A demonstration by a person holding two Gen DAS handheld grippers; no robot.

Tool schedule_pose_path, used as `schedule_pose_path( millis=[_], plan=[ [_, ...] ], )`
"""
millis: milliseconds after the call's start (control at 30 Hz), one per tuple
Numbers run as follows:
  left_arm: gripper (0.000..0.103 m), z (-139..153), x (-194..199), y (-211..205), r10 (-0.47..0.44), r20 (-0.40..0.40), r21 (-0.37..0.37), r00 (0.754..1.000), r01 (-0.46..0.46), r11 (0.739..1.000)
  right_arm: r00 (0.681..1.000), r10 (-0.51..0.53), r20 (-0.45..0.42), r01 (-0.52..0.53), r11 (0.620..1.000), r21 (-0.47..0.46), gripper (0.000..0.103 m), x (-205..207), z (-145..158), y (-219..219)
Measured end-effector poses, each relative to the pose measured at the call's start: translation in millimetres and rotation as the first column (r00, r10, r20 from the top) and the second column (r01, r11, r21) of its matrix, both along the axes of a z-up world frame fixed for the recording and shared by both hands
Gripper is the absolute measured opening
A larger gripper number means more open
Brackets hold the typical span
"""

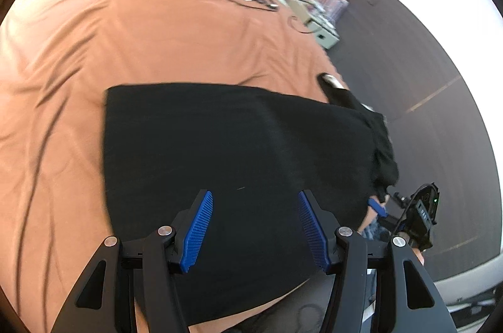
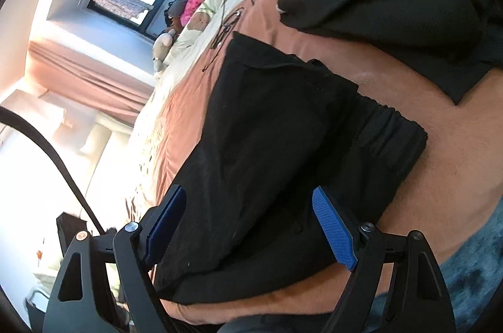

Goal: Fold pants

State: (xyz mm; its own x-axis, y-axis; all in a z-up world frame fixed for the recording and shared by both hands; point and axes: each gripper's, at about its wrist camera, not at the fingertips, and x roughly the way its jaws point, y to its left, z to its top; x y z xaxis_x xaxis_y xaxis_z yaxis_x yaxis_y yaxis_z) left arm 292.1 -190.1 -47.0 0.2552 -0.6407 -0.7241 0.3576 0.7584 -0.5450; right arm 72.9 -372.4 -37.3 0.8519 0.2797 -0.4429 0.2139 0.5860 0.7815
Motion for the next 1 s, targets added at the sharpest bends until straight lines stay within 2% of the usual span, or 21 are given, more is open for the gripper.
schedule_pose_path(
  millis=[300, 400, 533, 633, 733, 800, 833, 867, 900, 967, 1000],
  plan=[
    [0.059, -42, -9, 56, 0.109, -0.089, 0.062, 0.99, -0.103, 0.993, 0.999, -0.019, -0.027, 0.021, 0.998, 0.061, 0.082, 21, -19, -11],
    [0.059, -59, -11, 63, 0.13, -0.132, 0.074, 0.983, -0.121, 0.99, 1.0, -0.021, -0.023, 0.022, 0.997, 0.071, 0.082, 27, -24, -13],
    [0.059, -78, -15, 67, 0.137, -0.178, 0.106, 0.975, -0.12, 0.987, 0.999, -0.043, -0.032, 0.046, 0.995, 0.092, 0.082, 32, -33, -17],
    [0.059, -91, -20, 67, 0.136, -0.21, 0.123, 0.968, -0.112, 0.986, 0.999, -0.054, -0.007, 0.055, 0.993, 0.102, 0.082, 33, -32, -18],
    [0.059, -102, -28, 67, 0.124, -0.242, 0.119, 0.962, -0.097, 0.988, 0.998, -0.063, -0.006, 0.063, 0.992, 0.109, 0.079, 38, -33, -19],
    [0.056, -103, -32, 66, 0.12, -0.232, 0.113, 0.965, -0.096, 0.989, 0.998, -0.063, 0.008, 0.061, 0.993, 0.099, 0.053, 39, -31, -18],
    [0.053, -103, -33, 66, 0.118, -0.227, 0.112, 0.967, -0.094, 0.989, 0.998, -0.058, 0.016, 0.056, 0.993, 0.103, 0.048, 41, -32, -18],
    [0.04, -103, -34, 65, 0.112, -0.233, 0.1, 0.966, -0.091, 0.991, 0.998, -0.061, 0.022, 0.058, 0.992, 0.108, 0.033, 39, -32, -18],
    [0.035, -105, -34, 64, 0.107, -0.247, 0.089, 0.963, -0.087, 0.992, 0.997, -0.066, 0.04, 0.061, 0.992, 0.11, 0.018, 36, -29, -18],
    [0.027, -103, -35, 64, 0.11, -0.232, 0.102, 0.967, -0.089, 0.991, 0.996, -0.075, 0.055, 0.069, 0.992, 0.104, 0.006, 33, -26, -19],
    [0.021, -101, -35, 65, 0.111, -0.226, 0.097, 0.968, -0.091, 0.991, 0.994, -0.086, 0.064, 0.08, 0.992, 0.093, 0.006, 26, -22, -18]
  ],
)
